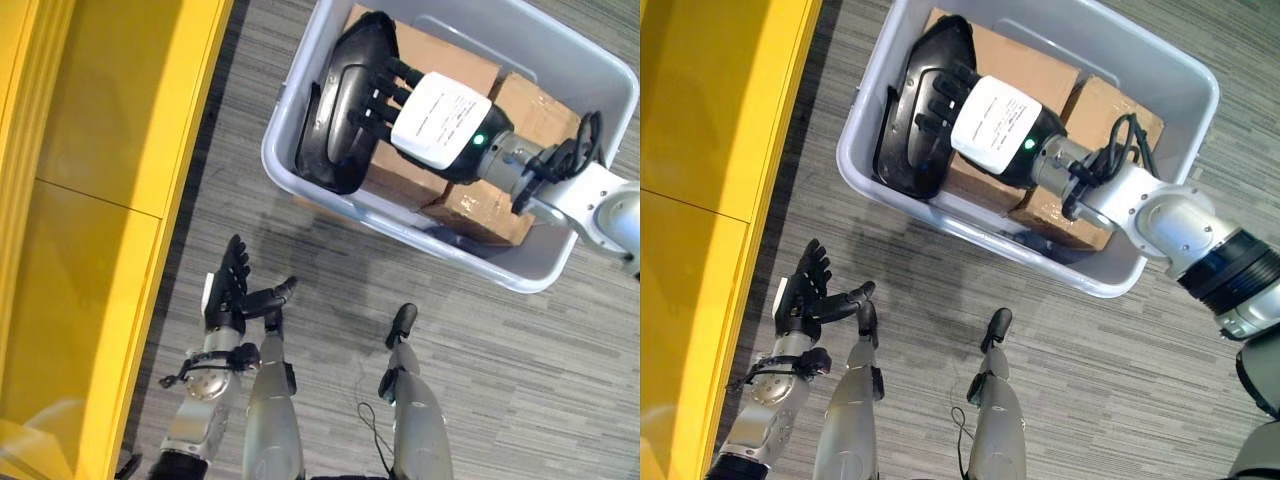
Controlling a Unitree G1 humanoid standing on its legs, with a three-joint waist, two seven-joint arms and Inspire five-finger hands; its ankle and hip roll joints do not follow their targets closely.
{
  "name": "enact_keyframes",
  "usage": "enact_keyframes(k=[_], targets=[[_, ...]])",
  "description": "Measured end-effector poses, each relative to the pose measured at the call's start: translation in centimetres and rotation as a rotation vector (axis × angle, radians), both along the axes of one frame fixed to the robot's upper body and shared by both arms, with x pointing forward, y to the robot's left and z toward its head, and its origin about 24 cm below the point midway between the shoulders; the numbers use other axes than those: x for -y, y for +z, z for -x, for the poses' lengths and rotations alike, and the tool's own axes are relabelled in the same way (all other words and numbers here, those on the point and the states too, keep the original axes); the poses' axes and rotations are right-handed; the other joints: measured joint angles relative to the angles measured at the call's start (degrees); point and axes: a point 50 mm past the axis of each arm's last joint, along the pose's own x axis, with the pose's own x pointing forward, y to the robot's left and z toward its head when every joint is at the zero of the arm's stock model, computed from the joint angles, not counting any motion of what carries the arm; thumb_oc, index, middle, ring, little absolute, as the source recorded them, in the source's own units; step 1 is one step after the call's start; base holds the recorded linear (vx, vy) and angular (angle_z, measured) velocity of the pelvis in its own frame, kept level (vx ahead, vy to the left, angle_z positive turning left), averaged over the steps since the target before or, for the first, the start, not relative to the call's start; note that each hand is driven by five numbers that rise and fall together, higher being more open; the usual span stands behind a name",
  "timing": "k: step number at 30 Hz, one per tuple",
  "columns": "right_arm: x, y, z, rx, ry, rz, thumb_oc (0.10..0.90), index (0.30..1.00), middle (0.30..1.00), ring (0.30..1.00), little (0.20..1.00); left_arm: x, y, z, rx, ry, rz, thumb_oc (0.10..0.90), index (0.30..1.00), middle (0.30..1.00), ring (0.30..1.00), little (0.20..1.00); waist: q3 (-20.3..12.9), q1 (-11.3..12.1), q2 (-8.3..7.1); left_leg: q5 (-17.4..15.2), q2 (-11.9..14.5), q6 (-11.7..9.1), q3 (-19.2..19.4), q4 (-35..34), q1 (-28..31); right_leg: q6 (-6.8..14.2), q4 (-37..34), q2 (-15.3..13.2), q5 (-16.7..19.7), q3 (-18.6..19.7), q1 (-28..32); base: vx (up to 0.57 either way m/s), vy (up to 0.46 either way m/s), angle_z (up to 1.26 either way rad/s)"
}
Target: Move parts from the plastic box to the shelf.
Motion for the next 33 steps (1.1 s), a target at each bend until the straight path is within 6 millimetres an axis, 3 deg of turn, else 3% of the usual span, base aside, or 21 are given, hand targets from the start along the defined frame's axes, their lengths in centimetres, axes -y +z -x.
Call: enact_keyframes(k=[3, 11, 23, 33], targets=[[0.1, 0.8, -0.1, 0.026, -0.013, 0.001, 0.9, 1.0, 1.0, 1.0, 1.0, 0.1, 0.0, 0.0, 0.001, -0.002, 0.001, 0.9, 1.0, 1.0, 1.0, 1.0, 0.0, 0.0, 0.0, 0.39, 0.04, -0.09, -0.59, -0.04, -1.19, -0.02, 0.5, 0.01, 0.0, -0.42, -1.0, 0.01, -0.017, 0.06], [-0.2, 0.8, -0.4, 0.045, -0.025, 0.064, 0.9, 1.0, 1.0, 1.0, 1.0, 0.0, 0.1, 0.0, 0.009, 0.007, 0.0, 0.9, 1.0, 1.0, 1.0, 1.0, 0.0, 0.23, 0.0, 1.28, 0.03, 0.03, -1.53, -0.04, -3.91, -0.19, 1.27, -0.01, -0.05, -0.85, -3.47, 0.01, -0.001, 0.03], [1.7, 0.4, -2.3, 0.029, -0.147, 0.054, 0.9, 1.0, 1.0, 1.0, 1.0, -0.3, 0.2, 0.0, 0.021, 0.043, 0.0, 0.9, 1.0, 1.0, 1.0, 1.0, 0.0, 1.45, 0.03, 2.07, -0.17, 0.21, -2.6, -0.02, -8.57, -0.29, 2.48, -0.32, -0.09, -0.88, -8.26, 0.03, -0.004, 0.02], [2.1, 2.2, -4.2, 0.032, -0.21, -0.033, 0.9, 1.0, 1.0, 1.0, 1.0, -0.8, 0.6, 0.1, 0.053, 0.064, 0.002, 0.9, 1.0, 1.0, 1.0, 1.0, -0.04, 2.07, 0.12, 3.24, -0.19, 0.45, -4.04, 0.68, -14.79, -0.85, 5.16, -0.59, -0.57, -1.05, -14.53, 0.03, -0.018, 0.03]])
